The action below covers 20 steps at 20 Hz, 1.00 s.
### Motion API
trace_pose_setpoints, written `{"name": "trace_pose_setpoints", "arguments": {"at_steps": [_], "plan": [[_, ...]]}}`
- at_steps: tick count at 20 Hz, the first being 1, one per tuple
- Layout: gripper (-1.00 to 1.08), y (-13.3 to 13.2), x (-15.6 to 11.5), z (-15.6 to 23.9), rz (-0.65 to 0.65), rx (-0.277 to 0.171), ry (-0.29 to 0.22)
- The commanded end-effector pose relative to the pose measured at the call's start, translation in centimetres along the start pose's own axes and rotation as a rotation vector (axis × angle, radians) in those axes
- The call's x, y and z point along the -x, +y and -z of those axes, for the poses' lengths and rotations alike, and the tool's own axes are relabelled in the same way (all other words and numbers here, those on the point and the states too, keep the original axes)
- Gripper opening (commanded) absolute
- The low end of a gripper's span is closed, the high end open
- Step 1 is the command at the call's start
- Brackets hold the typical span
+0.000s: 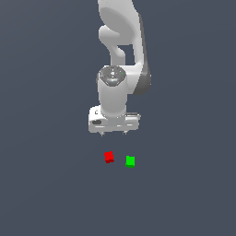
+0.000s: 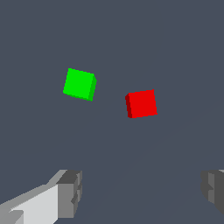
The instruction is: Stack the red cube on top of the green cube.
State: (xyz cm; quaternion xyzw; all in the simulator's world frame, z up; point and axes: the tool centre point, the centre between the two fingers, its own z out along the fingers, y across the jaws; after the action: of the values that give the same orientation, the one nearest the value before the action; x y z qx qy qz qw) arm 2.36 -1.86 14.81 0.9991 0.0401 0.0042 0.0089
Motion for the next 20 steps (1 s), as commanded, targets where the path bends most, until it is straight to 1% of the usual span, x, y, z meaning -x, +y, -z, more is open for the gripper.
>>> {"name": "trace_pose_setpoints", "arguments": {"at_steps": [1, 11, 20], "plan": [[1.00, 0.5, -0.7, -1.1, 0.020, -0.003, -0.001], [1.00, 2.4, -4.3, -6.0, 0.110, -0.015, -0.005], [1.00, 2.9, -5.8, -7.9, 0.145, -0.019, -0.006]]}}
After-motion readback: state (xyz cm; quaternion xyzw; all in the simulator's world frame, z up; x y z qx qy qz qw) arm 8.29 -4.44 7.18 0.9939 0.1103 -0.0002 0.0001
